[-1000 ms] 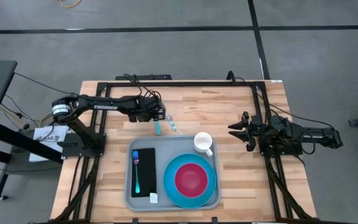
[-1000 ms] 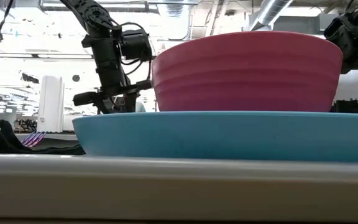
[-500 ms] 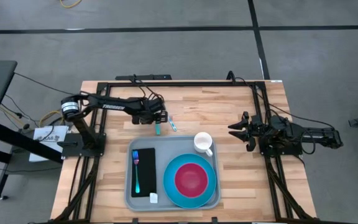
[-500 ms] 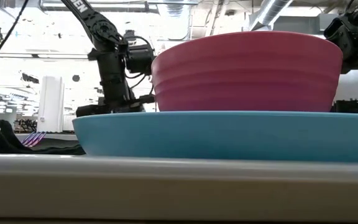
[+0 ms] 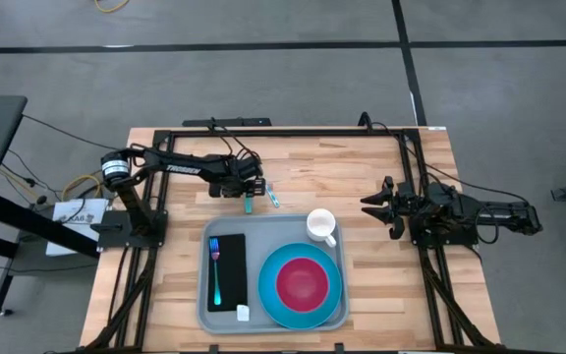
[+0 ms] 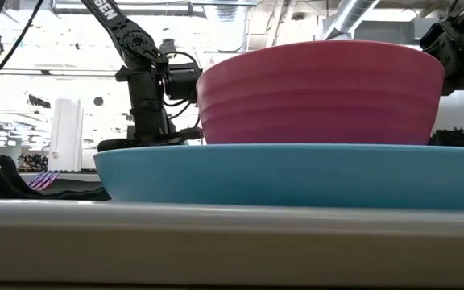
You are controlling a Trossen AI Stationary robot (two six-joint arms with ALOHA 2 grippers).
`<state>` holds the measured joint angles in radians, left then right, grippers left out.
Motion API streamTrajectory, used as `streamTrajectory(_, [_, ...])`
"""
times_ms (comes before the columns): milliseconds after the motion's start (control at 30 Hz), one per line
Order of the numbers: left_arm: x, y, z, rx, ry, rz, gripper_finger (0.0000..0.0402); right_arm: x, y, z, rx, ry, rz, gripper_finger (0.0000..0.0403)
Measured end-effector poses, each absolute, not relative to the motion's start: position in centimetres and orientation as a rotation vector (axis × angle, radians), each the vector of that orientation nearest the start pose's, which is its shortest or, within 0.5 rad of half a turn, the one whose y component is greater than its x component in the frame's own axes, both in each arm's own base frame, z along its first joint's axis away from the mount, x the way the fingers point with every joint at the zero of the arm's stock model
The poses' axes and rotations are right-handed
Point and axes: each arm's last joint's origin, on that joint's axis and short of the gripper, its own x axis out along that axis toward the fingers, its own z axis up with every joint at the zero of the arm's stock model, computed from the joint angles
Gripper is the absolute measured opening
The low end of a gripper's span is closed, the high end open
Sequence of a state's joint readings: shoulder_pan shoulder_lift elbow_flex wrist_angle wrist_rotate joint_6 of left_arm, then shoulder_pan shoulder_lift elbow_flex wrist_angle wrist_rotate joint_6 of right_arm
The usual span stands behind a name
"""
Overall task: Set up tray
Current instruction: Put the green spoon on top of the black napkin on the gray tray to the right of the blue fork
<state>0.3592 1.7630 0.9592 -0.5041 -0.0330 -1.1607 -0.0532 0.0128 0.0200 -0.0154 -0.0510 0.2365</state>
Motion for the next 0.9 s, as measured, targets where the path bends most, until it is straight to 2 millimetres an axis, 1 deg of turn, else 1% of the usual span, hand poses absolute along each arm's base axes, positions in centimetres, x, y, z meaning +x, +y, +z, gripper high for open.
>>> streamTrajectory(100, [28.82,10.92,13.4,-1.179,0.974,1.07,0.0151,9.72,-0.37,16.79,0.237,0.008,-0.003,0.0129])
streamTrajectory(400, [28.65,10.88,13.27,-1.174,0.985,1.082,0.0077,9.72,-0.37,16.79,0.237,0.008,-0.003,0.0129])
streamTrajectory(533, [28.66,10.89,13.26,-1.174,0.985,1.082,0.0052,9.72,-0.37,16.79,0.237,0.008,-0.003,0.0129])
streamTrajectory(600, [28.66,10.89,13.26,-1.175,0.985,1.081,0.0046,9.72,-0.37,16.79,0.237,0.008,-0.003,0.0129])
streamTrajectory(800, [28.67,10.91,13.25,-1.167,0.979,1.088,0.0049,9.72,-0.37,16.79,0.237,0.008,-0.003,0.0129])
streamTrajectory(900, [28.63,10.89,13.57,-1.153,0.972,1.074,0.0046,9.72,-0.37,16.79,0.237,0.008,-0.003,0.0129])
